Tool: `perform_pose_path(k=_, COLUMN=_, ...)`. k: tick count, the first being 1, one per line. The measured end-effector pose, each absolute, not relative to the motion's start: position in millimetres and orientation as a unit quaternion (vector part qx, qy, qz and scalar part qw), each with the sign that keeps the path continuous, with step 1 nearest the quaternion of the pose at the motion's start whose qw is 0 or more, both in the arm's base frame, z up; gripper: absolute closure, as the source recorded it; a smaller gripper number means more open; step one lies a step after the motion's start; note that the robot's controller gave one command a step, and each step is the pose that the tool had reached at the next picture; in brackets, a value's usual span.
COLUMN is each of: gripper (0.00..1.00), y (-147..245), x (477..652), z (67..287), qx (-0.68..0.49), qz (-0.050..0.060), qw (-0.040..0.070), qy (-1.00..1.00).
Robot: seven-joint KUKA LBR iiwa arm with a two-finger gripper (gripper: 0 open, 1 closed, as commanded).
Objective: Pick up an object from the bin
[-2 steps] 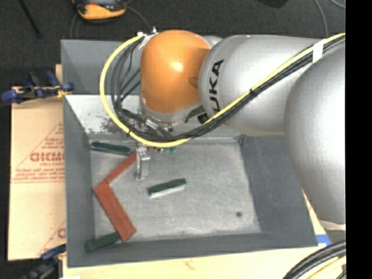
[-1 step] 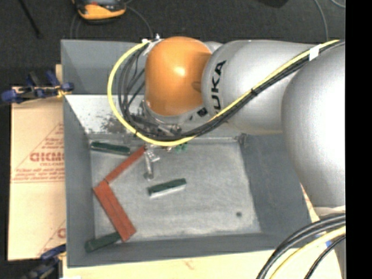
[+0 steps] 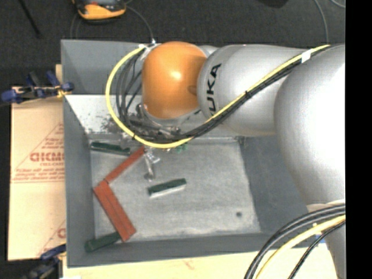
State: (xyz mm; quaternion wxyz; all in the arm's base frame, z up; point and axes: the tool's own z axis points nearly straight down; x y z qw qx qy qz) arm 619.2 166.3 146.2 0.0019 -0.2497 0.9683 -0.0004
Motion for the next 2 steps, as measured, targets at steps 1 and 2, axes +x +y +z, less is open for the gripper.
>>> perform_pose_path(k=1, gripper=0.00, y=166.8, x=623.2, z=73.2, qx=-0.383, qz=-0.001, qw=0.004, qy=0.924)
perform_pose_path(k=2, gripper=1.00, y=170.4, x=627.0, z=72.5, qx=-0.401, qz=0.000, qw=0.005, qy=0.916)
